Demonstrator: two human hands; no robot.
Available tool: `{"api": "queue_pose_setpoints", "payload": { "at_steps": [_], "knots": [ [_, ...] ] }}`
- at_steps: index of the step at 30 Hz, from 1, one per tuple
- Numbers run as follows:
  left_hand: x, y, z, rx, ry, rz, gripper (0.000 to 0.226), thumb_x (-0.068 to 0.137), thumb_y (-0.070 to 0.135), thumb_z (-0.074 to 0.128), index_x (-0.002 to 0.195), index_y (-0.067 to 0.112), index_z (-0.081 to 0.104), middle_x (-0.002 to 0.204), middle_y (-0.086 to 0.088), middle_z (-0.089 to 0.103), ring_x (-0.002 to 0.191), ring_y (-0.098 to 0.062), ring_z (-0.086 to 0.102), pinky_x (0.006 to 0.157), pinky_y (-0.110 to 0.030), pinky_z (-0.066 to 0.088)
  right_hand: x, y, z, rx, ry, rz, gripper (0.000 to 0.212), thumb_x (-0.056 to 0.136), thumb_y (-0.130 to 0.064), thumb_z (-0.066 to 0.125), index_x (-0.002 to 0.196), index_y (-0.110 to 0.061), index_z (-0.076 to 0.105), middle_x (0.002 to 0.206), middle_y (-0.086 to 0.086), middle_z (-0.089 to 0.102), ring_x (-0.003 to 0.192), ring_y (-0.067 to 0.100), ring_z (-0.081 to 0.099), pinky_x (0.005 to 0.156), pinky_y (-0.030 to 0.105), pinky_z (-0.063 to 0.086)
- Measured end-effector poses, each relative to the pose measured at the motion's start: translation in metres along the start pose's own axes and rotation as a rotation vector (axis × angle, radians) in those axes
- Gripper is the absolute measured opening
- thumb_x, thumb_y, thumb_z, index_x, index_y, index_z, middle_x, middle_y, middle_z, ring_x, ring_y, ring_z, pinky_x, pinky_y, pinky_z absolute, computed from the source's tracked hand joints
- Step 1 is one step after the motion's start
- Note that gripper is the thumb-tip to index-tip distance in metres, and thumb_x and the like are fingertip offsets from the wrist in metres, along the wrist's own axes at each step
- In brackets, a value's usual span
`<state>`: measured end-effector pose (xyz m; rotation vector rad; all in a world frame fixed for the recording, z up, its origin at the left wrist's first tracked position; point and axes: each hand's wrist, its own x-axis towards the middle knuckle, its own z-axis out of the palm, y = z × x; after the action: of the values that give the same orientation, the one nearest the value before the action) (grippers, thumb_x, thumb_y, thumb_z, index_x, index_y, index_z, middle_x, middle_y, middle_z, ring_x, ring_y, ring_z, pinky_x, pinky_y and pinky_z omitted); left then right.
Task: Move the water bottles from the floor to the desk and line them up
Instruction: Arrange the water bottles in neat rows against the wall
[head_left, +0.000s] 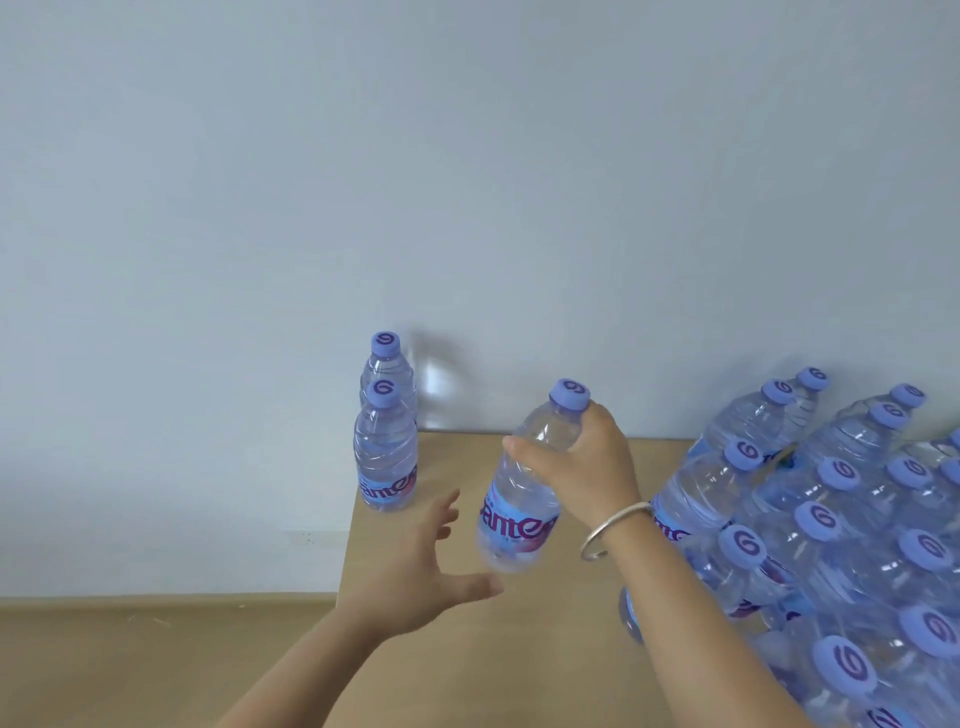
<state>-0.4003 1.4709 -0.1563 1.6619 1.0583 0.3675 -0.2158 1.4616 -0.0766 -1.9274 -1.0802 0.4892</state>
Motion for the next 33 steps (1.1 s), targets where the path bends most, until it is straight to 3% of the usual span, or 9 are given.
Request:
{"api": "queue_pose_setpoints", "payload": {
  "at_steps": [2, 4, 7, 10, 17, 20, 26, 30, 33],
  "knots": [
    [-0.007, 0.005, -0.004, -0.19, -0.061, 0.061, 0.097, 0.059, 0.034, 0.087, 0.138, 0.032, 0.031, 0.125, 0.012, 0.053, 0.114, -0.008, 0.054, 0.088, -0.026, 0.047, -0.012, -0.022, 0.002, 0.131, -0.093, 0.023, 0.051, 0.049, -0.05, 0.076, 0.088, -0.02, 0.061, 0.086, -0.006, 0.067, 0.083, 0.012, 0.065, 0.075, 0.032, 0.053],
    [-0.02, 0.01, -0.009, -0.414, -0.083, 0.129, 0.078, 0.06, 0.018, 0.085, 0.128, 0.019, 0.046, 0.105, -0.006, 0.063, 0.091, -0.021, 0.062, 0.071, -0.033, 0.053, -0.021, -0.038, 0.004, 0.207, -0.155, 0.017, 0.049, 0.047, -0.048, 0.076, 0.084, -0.019, 0.062, 0.082, -0.003, 0.069, 0.079, 0.015, 0.067, 0.073, 0.033, 0.054],
    [-0.046, 0.021, -0.015, -0.506, -0.078, 0.13, 0.051, 0.06, 0.016, 0.079, 0.104, 0.004, 0.057, 0.079, -0.011, 0.063, 0.068, -0.022, 0.057, 0.06, -0.027, 0.046, -0.025, -0.05, 0.004, 0.253, -0.281, 0.008, 0.046, 0.055, -0.047, 0.082, 0.085, -0.016, 0.065, 0.083, -0.003, 0.071, 0.08, 0.015, 0.067, 0.075, 0.032, 0.053],
    [-0.067, 0.024, -0.019, -0.605, -0.11, 0.071, 0.05, 0.054, 0.028, 0.075, 0.094, 0.002, 0.059, 0.07, 0.0, 0.062, 0.061, -0.013, 0.055, 0.057, -0.018, 0.043, -0.023, -0.053, 0.007, 0.259, -0.426, 0.044, 0.068, 0.051, -0.063, 0.078, 0.095, -0.013, 0.065, 0.097, -0.001, 0.069, 0.091, 0.016, 0.066, 0.082, 0.037, 0.052],
    [-0.089, 0.031, -0.006, -0.727, -0.238, 0.009, 0.067, 0.058, 0.031, 0.073, 0.118, 0.005, 0.059, 0.102, -0.012, 0.068, 0.092, -0.021, 0.065, 0.076, -0.027, 0.05, -0.032, -0.056, 0.007, 0.5, -0.666, 0.054, 0.055, 0.066, -0.037, 0.068, 0.1, 0.005, 0.056, 0.079, 0.008, 0.068, 0.076, 0.019, 0.061, 0.078, 0.043, 0.051],
    [-0.088, 0.031, -0.004, -0.681, -0.177, 0.003, 0.067, 0.056, 0.031, 0.075, 0.114, 0.003, 0.06, 0.1, -0.013, 0.069, 0.091, -0.022, 0.065, 0.077, -0.027, 0.05, -0.033, -0.054, 0.008, 0.483, -0.704, 0.003, 0.052, 0.066, -0.039, 0.066, 0.095, 0.004, 0.057, 0.08, 0.009, 0.066, 0.075, 0.016, 0.063, 0.074, 0.035, 0.051],
    [-0.077, 0.007, 0.005, -0.531, 0.143, 0.061, 0.051, 0.055, 0.018, 0.085, 0.099, 0.006, 0.061, 0.078, -0.012, 0.068, 0.067, -0.02, 0.063, 0.061, -0.026, 0.049, -0.024, -0.043, 0.013, 0.209, -0.859, -0.129, 0.049, 0.059, -0.058, 0.071, 0.099, -0.035, 0.056, 0.1, -0.006, 0.068, 0.09, 0.012, 0.066, 0.061, 0.031, 0.053],
    [-0.063, -0.022, 0.001, -0.412, 0.298, -0.001, 0.066, 0.047, 0.031, 0.088, 0.104, 0.015, 0.06, 0.088, -0.003, 0.072, 0.08, -0.02, 0.069, 0.073, -0.036, 0.057, -0.028, -0.042, 0.036, 0.194, -0.799, -0.265, 0.036, 0.063, -0.05, 0.072, 0.089, -0.028, 0.063, 0.094, 0.001, 0.069, 0.093, 0.019, 0.065, 0.084, 0.037, 0.052],
    [-0.052, -0.041, -0.007, -0.292, 0.371, -0.033, 0.068, 0.042, 0.042, 0.086, 0.103, 0.028, 0.059, 0.092, 0.005, 0.071, 0.086, -0.009, 0.067, 0.073, -0.019, 0.052, -0.03, -0.04, 0.051, 0.143, -0.778, -0.275, 0.016, 0.071, -0.038, 0.076, 0.077, -0.026, 0.066, 0.076, -0.005, 0.068, 0.073, 0.015, 0.061, 0.074, 0.027, 0.051]
  ]
}}
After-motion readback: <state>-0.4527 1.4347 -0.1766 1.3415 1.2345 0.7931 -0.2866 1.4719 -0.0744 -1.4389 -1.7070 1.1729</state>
